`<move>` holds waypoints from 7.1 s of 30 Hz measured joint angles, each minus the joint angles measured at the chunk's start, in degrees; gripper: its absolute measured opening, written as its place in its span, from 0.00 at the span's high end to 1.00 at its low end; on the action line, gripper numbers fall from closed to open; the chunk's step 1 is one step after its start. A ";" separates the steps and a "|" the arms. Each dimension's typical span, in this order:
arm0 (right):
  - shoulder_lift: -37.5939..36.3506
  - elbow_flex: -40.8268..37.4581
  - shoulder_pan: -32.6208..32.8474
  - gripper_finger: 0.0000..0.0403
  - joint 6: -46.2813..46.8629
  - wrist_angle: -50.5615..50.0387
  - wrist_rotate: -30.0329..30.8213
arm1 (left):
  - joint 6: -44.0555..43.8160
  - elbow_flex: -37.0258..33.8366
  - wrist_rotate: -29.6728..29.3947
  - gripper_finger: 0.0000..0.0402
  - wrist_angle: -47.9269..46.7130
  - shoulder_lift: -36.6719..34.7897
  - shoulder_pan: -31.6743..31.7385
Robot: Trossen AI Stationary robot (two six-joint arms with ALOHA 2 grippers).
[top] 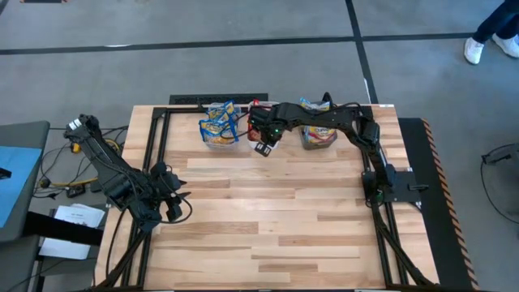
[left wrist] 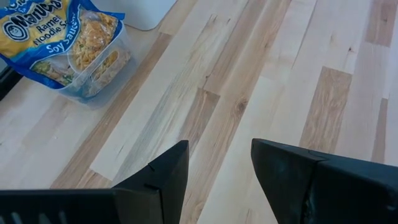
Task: Sort Maruchan noodles
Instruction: Put the red noodle pack into the white bin, then return to Home Position
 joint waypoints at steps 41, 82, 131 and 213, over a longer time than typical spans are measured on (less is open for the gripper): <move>4.41 8.32 1.03 0.80 -2.12 -6.06 1.33 | -0.50 0.00 -0.34 0.59 0.04 -0.02 0.02; -32.21 1.95 19.10 0.80 -13.82 0.58 1.21 | 22.33 -22.50 -0.79 0.59 28.25 -31.23 0.07; -68.63 -91.88 22.69 0.80 0.87 89.33 -0.47 | 56.68 -41.97 18.32 0.59 45.57 -55.67 0.17; -116.59 -103.97 3.41 0.80 8.25 59.68 1.93 | 56.89 -44.68 8.97 0.59 46.80 -55.63 6.31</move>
